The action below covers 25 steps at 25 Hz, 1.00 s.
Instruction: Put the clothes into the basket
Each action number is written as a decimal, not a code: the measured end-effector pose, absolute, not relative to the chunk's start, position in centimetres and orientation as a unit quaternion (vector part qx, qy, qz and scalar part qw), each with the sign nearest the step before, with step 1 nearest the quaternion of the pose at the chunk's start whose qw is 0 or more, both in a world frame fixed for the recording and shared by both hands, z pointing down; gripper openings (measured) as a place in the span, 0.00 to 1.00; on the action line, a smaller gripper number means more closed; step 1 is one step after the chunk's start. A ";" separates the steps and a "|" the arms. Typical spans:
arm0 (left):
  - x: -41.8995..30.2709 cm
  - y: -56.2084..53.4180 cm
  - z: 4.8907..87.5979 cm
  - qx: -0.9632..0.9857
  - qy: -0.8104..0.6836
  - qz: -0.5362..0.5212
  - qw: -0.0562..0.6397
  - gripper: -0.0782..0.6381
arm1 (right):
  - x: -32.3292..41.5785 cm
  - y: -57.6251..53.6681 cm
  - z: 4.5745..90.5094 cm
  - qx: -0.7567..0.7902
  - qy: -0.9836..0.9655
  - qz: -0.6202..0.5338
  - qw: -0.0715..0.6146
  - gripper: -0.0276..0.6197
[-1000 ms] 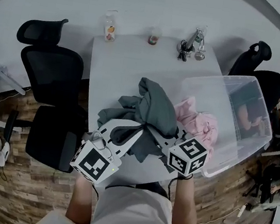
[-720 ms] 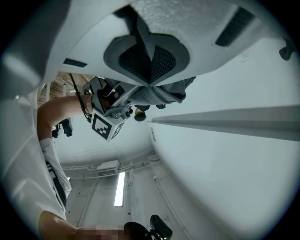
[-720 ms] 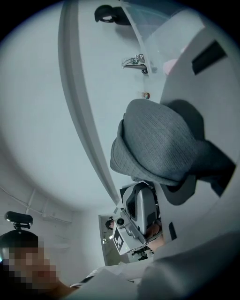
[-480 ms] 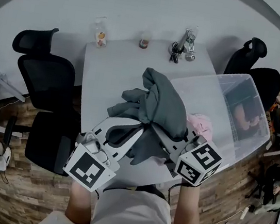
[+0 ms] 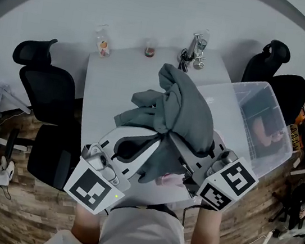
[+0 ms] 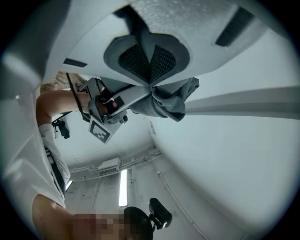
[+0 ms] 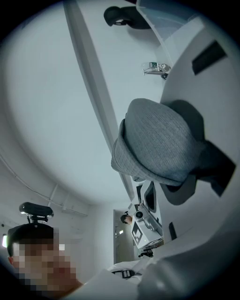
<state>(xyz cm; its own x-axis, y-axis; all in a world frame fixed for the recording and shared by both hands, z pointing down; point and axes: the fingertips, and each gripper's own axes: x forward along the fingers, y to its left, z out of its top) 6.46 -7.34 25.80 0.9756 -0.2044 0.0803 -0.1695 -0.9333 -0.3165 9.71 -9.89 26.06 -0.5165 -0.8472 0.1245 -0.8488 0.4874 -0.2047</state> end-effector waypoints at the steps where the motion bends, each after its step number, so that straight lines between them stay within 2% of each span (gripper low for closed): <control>1: 6.9 -7.3 25.3 -0.981 0.094 -0.052 0.159 0.12 | 10.4 -9.8 25.4 0.493 -0.862 0.117 -0.002 0.26; 12: 15.4 -5.7 22.0 -0.978 0.081 -0.040 0.187 0.12 | 20.2 -7.6 20.4 0.507 -0.853 0.100 -0.072 0.22; 18: 16.5 -5.3 21.9 -0.978 0.070 -0.039 0.192 0.12 | 21.8 -7.3 20.3 0.517 -0.845 0.102 -0.092 0.22; 25: 21.3 -3.5 21.6 -0.977 0.054 -0.041 0.201 0.12 | 28.6 -4.6 18.1 0.539 -0.827 0.083 -0.134 0.22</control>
